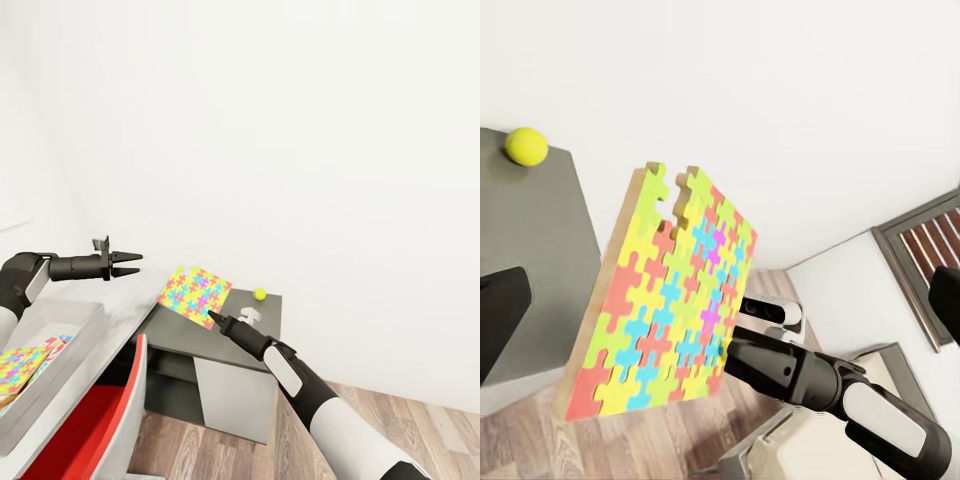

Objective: Put all the toys in the child's room - the three board games (two on the bed and one on the table), the two jigsaw puzzles on the table, and the tennis ball on the table - inside the toy box on the table in the child's room.

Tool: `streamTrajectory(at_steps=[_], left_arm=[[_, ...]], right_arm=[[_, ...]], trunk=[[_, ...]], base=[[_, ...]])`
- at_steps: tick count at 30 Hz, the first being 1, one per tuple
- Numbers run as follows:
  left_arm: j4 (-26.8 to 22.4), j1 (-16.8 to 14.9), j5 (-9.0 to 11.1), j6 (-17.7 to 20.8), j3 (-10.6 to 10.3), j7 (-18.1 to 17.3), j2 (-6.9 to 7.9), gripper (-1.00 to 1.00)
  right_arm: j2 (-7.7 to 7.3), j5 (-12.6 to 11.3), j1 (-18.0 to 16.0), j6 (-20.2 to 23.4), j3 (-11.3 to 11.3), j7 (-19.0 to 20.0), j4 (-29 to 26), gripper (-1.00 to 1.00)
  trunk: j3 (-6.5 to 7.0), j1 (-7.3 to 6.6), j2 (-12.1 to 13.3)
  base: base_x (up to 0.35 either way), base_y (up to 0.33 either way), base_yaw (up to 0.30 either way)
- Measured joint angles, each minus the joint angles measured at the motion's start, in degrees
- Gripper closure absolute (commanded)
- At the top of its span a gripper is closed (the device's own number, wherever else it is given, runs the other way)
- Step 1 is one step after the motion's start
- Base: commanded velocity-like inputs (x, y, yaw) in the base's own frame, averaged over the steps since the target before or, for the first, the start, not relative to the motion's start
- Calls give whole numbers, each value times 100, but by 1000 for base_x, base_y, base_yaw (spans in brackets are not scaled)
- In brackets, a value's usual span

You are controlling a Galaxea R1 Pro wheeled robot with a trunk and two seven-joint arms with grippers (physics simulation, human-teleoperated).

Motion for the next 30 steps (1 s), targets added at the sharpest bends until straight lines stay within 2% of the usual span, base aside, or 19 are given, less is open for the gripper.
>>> streamTrajectory(at_steps=[19, 30], left_arm=[[0, 0, 0, 0, 0, 0, 0, -100], [0, 0, -1, 1, 0, 8, 0, -100]], right_arm=[[0, 7, 0, -5, 3, -2, -11, 100], [0, 17, 2, 3, 4, -9, -60, 100]], trunk=[[69, 1, 1], [73, 0, 1]], base=[[-13, -18, 265], [-85, 0, 35]])
